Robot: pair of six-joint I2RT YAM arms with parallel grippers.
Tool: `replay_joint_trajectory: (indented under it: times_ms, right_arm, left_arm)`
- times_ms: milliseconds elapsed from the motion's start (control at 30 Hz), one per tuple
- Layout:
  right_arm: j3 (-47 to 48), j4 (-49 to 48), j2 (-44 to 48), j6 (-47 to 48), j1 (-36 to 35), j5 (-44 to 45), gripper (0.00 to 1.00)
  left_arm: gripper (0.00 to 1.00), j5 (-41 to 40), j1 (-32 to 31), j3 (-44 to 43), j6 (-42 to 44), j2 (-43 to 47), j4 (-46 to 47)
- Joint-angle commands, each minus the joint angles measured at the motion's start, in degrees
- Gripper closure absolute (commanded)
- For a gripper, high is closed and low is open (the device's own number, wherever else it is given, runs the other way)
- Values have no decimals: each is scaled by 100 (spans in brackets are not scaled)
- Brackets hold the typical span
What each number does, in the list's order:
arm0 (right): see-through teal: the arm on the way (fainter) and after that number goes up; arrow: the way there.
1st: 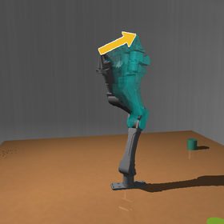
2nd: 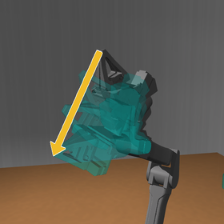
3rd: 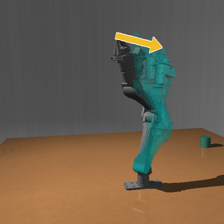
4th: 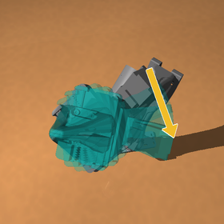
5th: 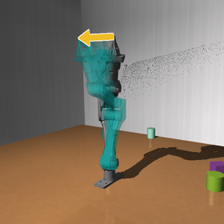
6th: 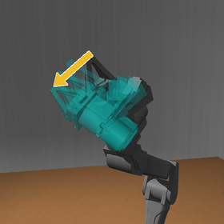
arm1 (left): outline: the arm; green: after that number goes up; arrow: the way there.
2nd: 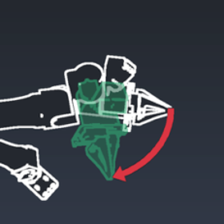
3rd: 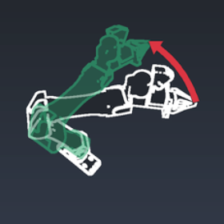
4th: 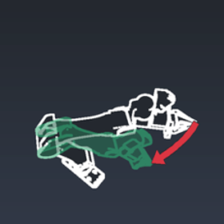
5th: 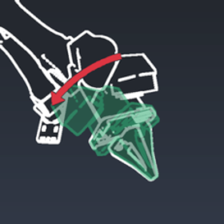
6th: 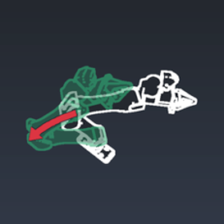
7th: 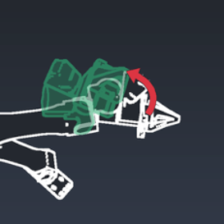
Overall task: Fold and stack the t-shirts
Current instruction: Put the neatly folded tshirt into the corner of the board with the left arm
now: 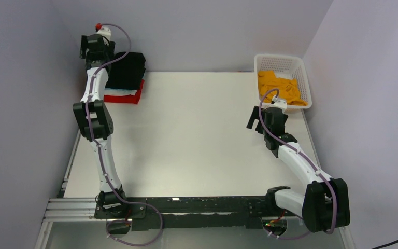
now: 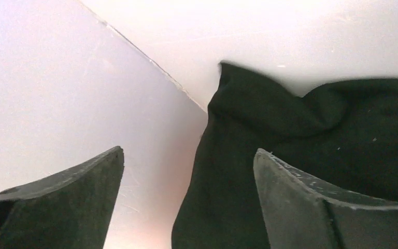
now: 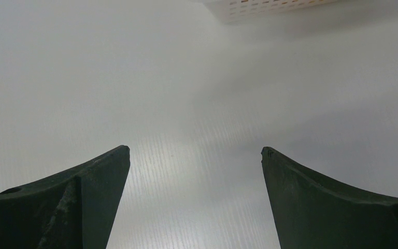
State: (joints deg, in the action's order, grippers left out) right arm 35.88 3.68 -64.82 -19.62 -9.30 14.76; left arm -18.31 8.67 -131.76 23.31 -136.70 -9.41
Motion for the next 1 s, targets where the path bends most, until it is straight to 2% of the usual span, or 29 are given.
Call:
replay_joint_trajectory:
  times_ms: [0,200,367,467,633,967]
  right_arm:
    - [-40,-229,218,47,19,137,0]
    - [-121,-164,586,-34,16,67,0]
    - [-199,-136,869,-59,16,-39,0]
    - [-229,-148,947,-72,21,-188,0]
    - [-230,-203,883,-84,16,-251,0]
    - [-164,-221,673,-59,16,-291,0]
  left_arm:
    - [1,-84,-2,-20,-657,471,209]
    - [1,501,-5,1011,-1849,1468,264]
    - [1,1042,-23,1528,-2288,1800,312]
    - [1,1179,-16,1500,-2524,1590,258]
    - [1,1529,-5,796,-2640,808,-305]
    - [0,1981,210,1600,-3095,341,-135]
